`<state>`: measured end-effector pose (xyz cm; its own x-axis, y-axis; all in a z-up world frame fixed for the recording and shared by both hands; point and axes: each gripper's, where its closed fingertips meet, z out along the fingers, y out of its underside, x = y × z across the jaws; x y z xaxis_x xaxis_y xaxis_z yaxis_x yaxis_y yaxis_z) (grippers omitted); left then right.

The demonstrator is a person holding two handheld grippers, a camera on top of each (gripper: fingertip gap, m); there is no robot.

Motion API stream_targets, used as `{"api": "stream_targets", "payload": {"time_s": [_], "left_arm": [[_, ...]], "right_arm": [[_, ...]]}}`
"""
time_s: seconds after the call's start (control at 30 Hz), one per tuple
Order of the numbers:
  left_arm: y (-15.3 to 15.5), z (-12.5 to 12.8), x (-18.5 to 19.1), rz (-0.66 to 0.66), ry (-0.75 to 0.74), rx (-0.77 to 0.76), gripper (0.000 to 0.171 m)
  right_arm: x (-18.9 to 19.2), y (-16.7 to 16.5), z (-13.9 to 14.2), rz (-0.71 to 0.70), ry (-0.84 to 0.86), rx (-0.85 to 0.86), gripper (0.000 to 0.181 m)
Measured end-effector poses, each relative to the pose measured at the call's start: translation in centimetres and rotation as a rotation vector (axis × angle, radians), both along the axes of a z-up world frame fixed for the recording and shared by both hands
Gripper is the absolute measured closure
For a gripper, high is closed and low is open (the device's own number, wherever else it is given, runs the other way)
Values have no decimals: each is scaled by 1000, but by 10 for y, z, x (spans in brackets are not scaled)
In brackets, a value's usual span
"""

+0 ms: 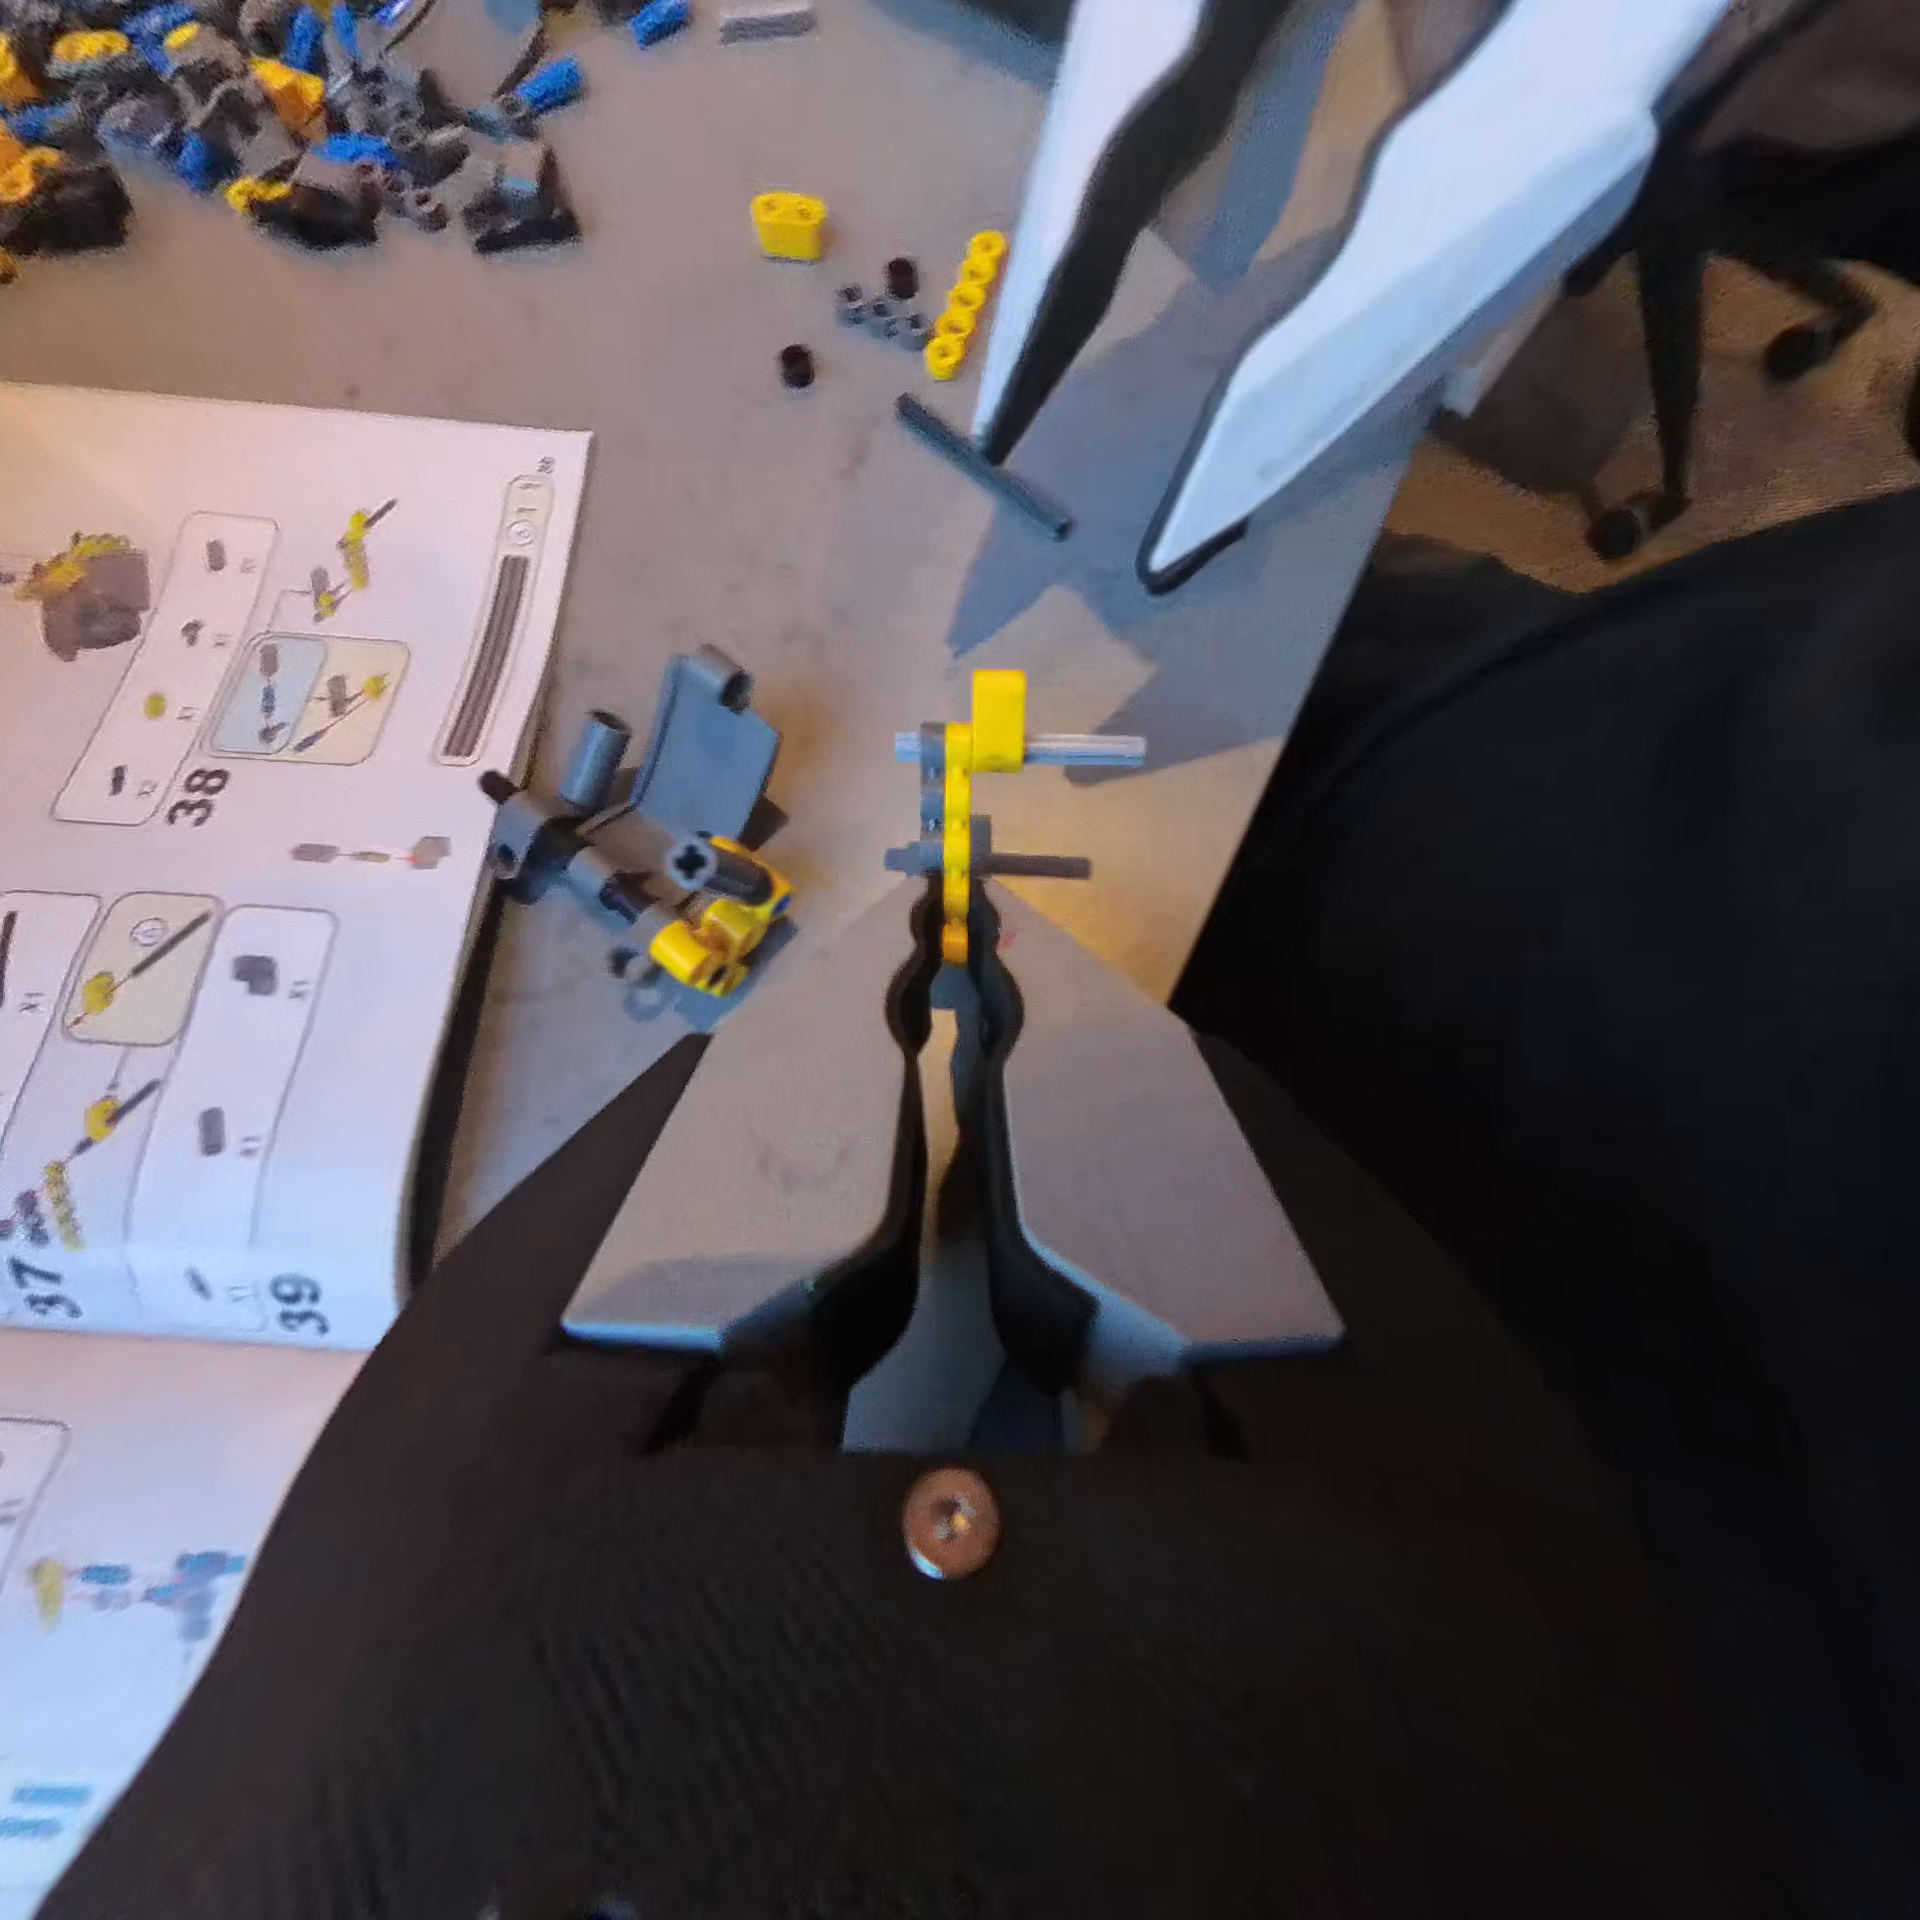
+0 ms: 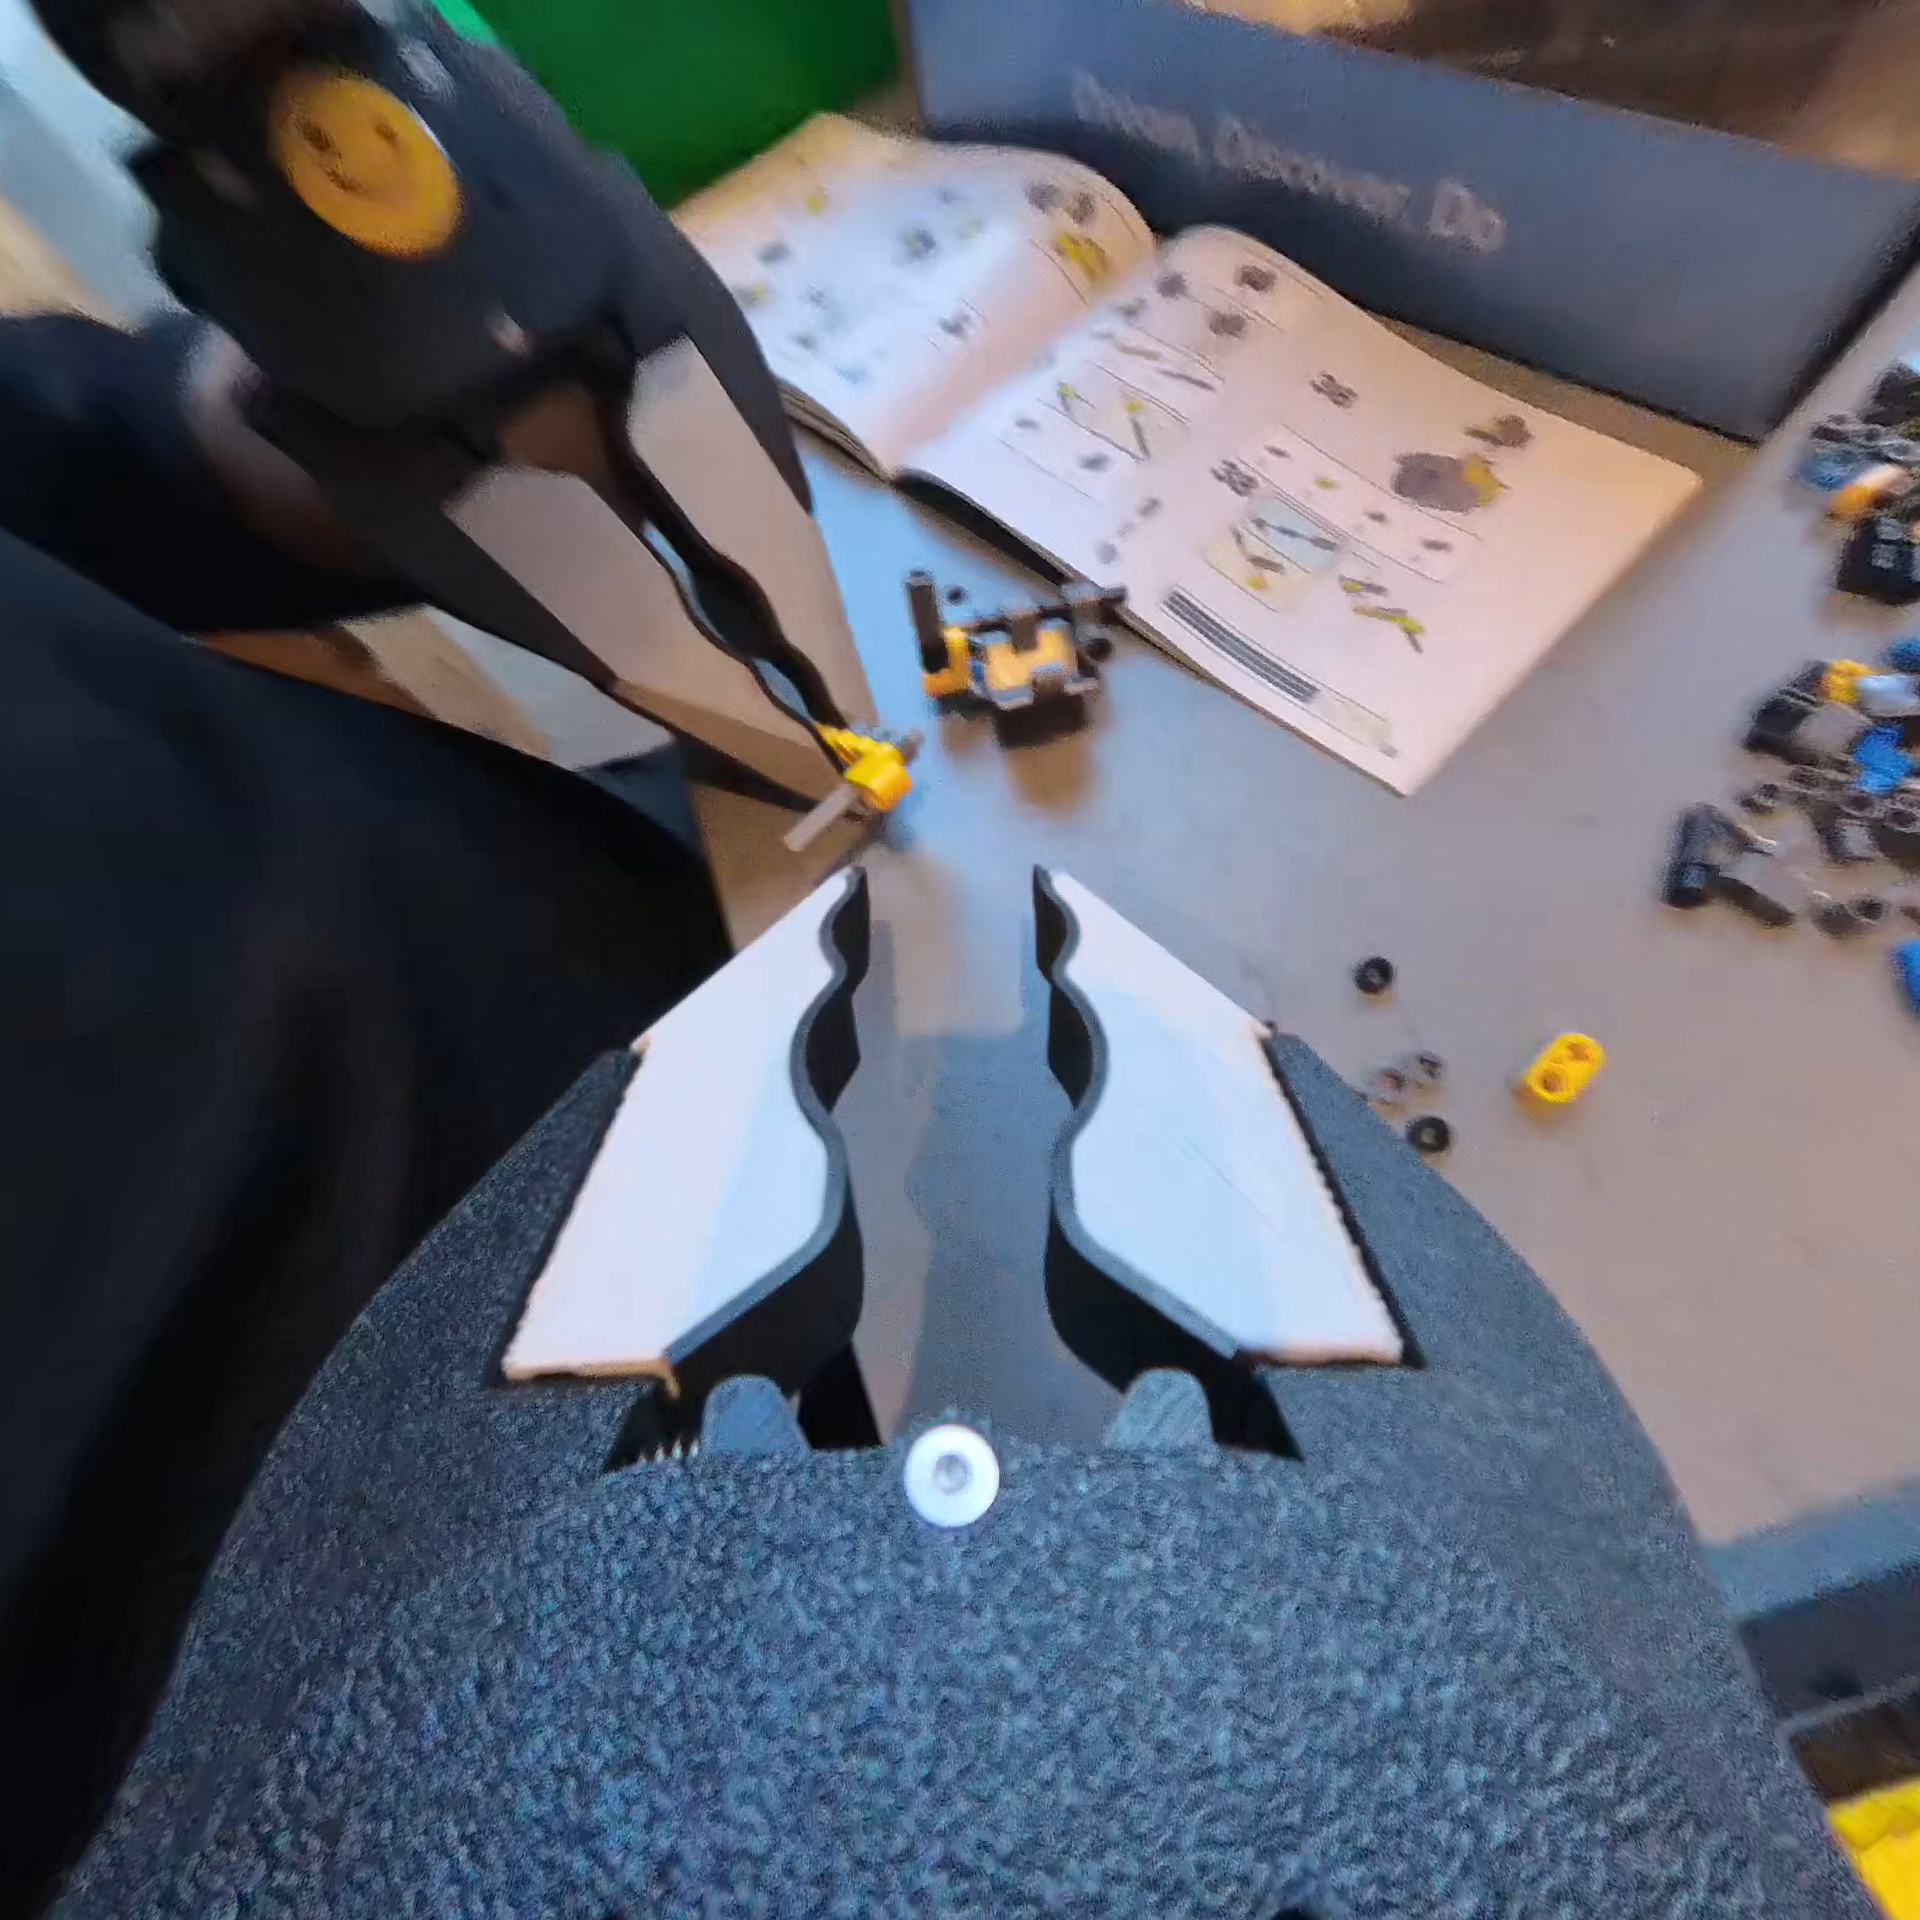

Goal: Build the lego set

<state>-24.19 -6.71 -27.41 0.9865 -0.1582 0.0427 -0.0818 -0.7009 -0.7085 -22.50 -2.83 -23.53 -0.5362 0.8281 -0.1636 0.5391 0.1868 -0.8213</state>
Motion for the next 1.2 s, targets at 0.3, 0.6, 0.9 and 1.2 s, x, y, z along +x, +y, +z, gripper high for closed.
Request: {"api": "stream_targets", "payload": {"time_s": [0.3,0.6,0.9,1.2], "left_arm": [[5,0,4,-52,32,-36,153],[2,1,-1,-13,59,-29,145],[6,12,-3,6,157,-17,139],[24,-1,18,-242,112,-152,164]], "right_arm": [[-10,-5,-31,-3,-48,164,148],[-7,1,-19,-23,29,133,147],[-3,10,-19,-33,57,241,144],[12,12,-29,263,44,440,149]]}}
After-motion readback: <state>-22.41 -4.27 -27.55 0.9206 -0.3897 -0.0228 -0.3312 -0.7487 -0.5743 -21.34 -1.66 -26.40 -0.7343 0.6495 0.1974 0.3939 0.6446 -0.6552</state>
